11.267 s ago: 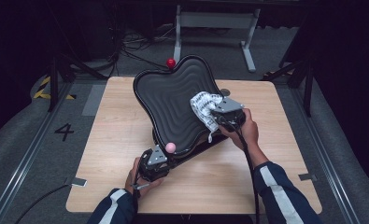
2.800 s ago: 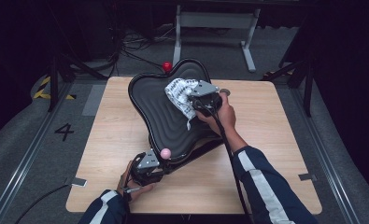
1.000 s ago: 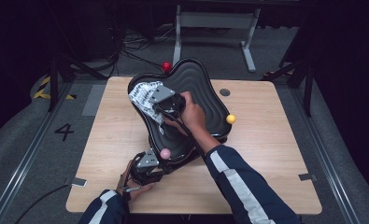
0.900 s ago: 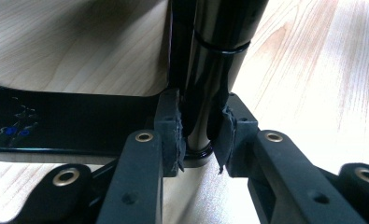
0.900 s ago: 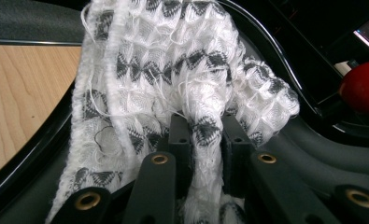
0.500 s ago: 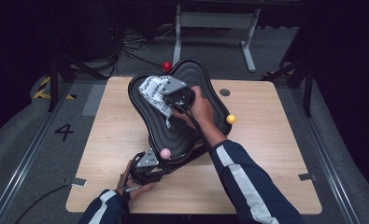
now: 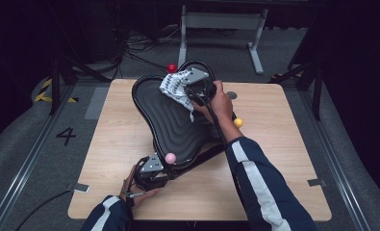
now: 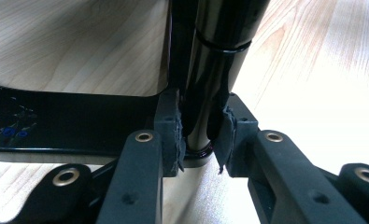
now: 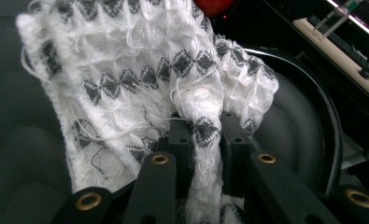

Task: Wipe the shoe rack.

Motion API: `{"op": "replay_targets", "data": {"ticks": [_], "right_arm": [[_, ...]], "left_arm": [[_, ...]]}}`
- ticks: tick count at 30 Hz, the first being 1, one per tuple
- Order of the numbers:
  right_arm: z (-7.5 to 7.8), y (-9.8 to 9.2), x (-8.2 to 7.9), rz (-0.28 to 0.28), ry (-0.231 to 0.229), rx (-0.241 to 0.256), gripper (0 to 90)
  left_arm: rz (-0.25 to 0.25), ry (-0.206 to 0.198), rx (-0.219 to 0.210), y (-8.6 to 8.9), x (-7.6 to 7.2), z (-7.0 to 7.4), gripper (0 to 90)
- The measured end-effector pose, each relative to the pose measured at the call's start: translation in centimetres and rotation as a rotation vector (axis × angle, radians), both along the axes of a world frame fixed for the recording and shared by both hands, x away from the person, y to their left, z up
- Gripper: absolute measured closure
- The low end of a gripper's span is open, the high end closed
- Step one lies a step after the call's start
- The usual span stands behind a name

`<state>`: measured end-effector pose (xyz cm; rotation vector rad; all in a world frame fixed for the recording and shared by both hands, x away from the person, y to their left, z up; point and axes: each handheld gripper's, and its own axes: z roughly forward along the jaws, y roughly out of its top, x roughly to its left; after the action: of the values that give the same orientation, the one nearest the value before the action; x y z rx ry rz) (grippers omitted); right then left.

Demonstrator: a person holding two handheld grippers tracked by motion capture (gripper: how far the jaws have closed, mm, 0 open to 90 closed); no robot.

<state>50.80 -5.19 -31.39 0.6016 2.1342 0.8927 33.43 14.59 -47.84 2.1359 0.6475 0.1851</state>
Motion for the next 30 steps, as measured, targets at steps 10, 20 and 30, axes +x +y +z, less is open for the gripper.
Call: {"op": "replay_targets", "data": {"ticks": [10,20,30], "right_arm": [[0.3,-1.9,1.8,-0.073,0.008,-0.001,78.7],[0.5,-3.5,3.4,-0.099,0.024,-0.015,78.2],[0.4,-4.9,4.2,-0.136,0.027,-0.023,77.9]], "left_arm": [[0.001,0.000,-0.005,0.0,0.0,0.0,72.4],[-0.002,-0.002,-0.005,0.0,0.1,0.0,72.3],[0.003,-0.003,-0.004,0.0,0.0,0.0,72.5]]}}
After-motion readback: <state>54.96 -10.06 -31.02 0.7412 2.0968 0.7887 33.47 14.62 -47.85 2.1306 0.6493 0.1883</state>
